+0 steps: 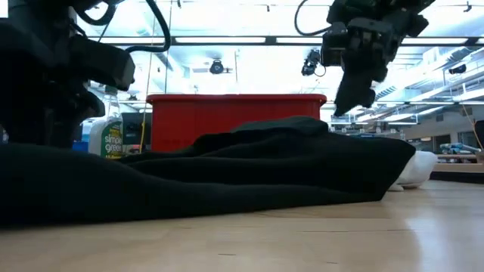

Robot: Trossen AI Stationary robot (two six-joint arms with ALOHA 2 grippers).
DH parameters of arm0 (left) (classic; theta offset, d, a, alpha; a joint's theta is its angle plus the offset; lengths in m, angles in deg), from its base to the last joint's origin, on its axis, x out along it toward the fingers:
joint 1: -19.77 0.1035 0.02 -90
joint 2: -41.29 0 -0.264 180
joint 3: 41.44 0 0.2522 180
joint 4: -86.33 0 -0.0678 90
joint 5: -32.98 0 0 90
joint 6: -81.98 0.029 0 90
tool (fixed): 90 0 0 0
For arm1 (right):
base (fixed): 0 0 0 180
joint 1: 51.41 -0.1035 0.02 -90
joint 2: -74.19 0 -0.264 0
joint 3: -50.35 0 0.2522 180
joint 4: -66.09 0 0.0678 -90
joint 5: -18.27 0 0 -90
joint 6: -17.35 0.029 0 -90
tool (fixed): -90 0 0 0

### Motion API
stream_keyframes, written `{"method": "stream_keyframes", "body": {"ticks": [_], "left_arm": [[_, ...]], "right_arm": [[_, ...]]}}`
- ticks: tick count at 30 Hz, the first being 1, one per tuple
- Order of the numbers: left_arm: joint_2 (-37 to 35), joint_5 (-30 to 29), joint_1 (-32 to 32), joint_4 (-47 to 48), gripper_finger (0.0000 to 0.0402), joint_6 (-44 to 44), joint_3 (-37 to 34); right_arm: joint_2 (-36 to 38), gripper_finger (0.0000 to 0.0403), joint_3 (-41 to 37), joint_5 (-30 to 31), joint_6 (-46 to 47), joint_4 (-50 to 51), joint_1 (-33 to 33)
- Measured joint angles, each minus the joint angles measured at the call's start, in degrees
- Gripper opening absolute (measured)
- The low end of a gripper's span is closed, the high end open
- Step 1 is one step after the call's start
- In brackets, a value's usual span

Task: Fold laundry
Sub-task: Fold the black shirt

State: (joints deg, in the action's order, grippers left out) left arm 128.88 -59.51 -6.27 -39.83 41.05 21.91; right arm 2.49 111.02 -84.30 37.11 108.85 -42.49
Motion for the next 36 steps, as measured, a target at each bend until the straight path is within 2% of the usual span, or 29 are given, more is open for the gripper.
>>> {"method": "stream_keyframes", "body": {"ticks": [3,11,18,20,22,25,29,33,36], "left_arm": [[0.02,-0.84,0.02,-0.26,0.0192,-1.19,0.0],[0.02,-1.13,-0.61,-4.41,0.0192,-4.44,0.04],[0.0,-1.28,-0.62,-9.07,0.0192,-5.12,0.13],[0.0,-1.25,-0.41,-9.01,0.0192,-6.01,0.13],[-0.26,-1.24,-0.37,-8.94,0.0192,-7.54,0.13],[-0.42,-1.87,-0.42,-9.46,0.0192,-8.87,0.48],[1.44,-9.65,-0.39,-10.82,0.0192,-10.5,0.48],[4.34,-16.38,0.45,-13.26,0.0192,-13.38,0.48],[5.76,-20.38,1.93,-18.96,0.0192,-13.54,0.43]], "right_arm": [[-3.89,0.0166,-0.02,6.36,-2.07,-1.19,-1.79],[-13.62,0.0162,-0.04,11.35,-9.51,-2.76,2.72],[-23.21,0.0162,0.94,15.44,-16.34,-21.74,8.16],[-26.79,0.0162,3.71,18.54,-15.78,-22.93,10.37],[-29.37,0.0162,7.03,22.08,-13.84,-20.54,12.72],[-30.51,0.0162,12.38,23.49,-13.3,-16.78,15.92],[-27.78,0.0162,18.38,24.71,-14.15,-14.16,18.24],[-23.15,0.0162,23.67,20.29,-15.9,-3.74,19.6],[-20.06,0.0162,23.72,14.85,-16.8,1.23,19.45]]}}
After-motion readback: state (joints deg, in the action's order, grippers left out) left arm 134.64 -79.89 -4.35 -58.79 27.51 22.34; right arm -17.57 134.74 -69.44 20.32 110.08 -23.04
